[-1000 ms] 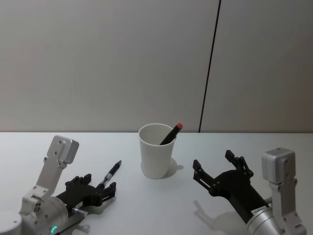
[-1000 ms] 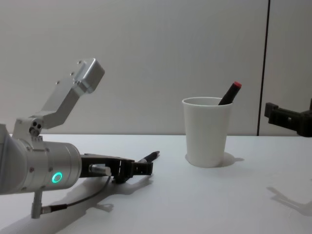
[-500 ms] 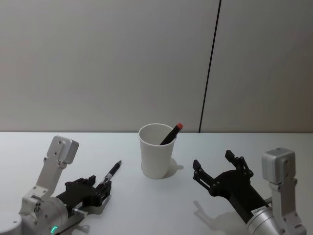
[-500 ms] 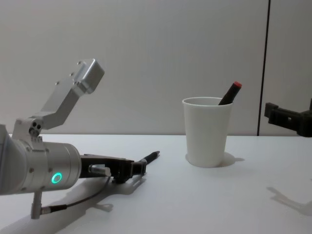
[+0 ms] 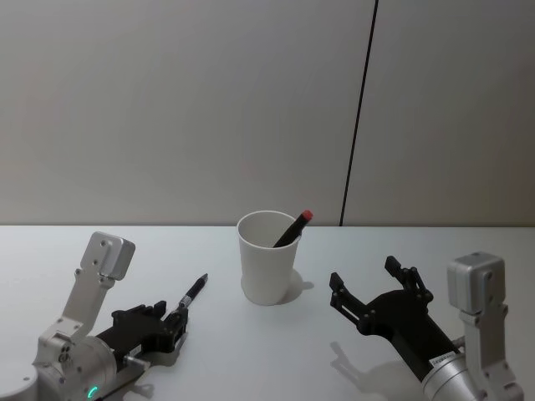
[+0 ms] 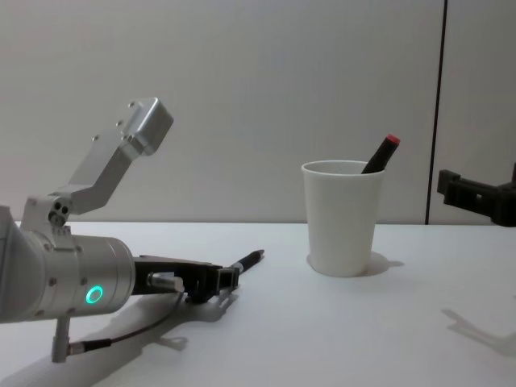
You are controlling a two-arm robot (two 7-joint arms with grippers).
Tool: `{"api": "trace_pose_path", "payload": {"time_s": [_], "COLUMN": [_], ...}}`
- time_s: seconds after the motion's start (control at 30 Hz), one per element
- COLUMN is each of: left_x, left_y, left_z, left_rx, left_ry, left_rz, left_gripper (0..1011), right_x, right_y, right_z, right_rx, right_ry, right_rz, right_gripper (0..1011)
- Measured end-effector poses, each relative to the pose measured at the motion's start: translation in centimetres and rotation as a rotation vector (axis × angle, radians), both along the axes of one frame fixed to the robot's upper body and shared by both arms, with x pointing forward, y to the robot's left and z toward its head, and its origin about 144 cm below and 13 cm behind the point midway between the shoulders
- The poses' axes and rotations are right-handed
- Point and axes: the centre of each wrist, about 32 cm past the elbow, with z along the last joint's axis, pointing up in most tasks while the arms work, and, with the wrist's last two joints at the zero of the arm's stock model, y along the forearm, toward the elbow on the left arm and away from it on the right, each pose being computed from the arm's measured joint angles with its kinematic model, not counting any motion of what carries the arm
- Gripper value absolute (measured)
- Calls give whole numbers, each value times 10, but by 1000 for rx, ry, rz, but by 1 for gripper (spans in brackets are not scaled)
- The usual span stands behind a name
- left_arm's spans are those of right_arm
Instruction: Place the pen into the pen holder.
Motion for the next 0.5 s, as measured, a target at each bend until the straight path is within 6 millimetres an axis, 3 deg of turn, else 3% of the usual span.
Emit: {"api": "trace_pose_path", "payload": {"time_s": [0.37, 0.5], "left_x": [0, 0], "left_y": [0, 0], "left_z": [0, 0], "left_rx": [0, 0], "left_ry": [1, 1], "left_rz": [0, 0], "left_gripper": [322, 192], "right_x": [0, 0], "right_y": [0, 0], "right_z": [0, 0], "right_rx": [0, 0], "right_ry": [0, 0], "right_rz": [0, 0], "right_gripper": [1001, 1001]}}
